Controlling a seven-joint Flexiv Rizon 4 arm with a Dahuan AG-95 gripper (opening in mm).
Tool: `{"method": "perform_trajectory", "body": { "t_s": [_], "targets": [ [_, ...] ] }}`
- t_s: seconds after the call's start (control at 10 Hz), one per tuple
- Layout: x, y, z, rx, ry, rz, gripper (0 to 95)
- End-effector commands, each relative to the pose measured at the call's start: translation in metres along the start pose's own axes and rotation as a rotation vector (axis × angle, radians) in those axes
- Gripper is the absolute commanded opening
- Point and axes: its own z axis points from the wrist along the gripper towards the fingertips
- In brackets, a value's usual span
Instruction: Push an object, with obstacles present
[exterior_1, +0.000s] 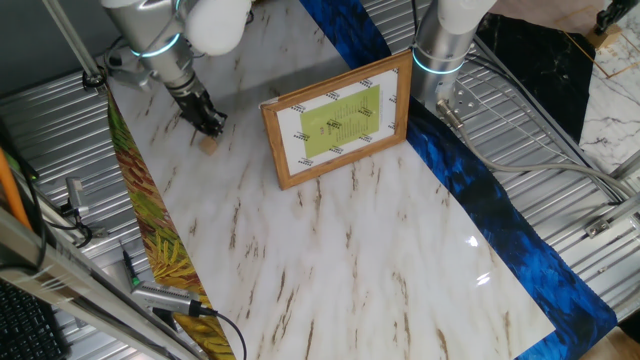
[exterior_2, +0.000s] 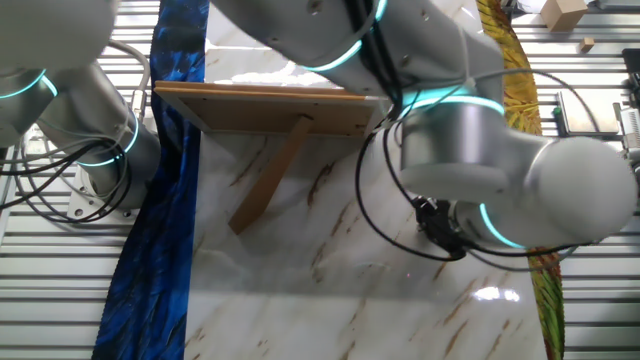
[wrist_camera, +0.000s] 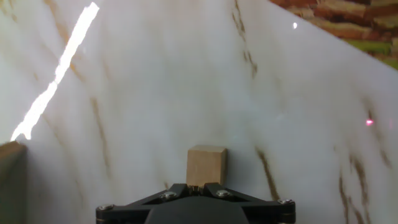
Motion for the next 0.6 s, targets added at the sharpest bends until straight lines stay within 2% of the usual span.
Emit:
{"method": "perform_trajectory", "body": {
  "t_s": [0.1,0.3,0.6],
  "targets": [
    [-0.0011,0.0007,0.0001,0.003,0.003,-0.004,0.0],
    [-0.0009,0.0005,0.0002,0.006,0.014,-0.001,0.0],
    [0.0057,-0.002,0.0006,-0.006,0.013,-0.005,0.0]
  ]
}}
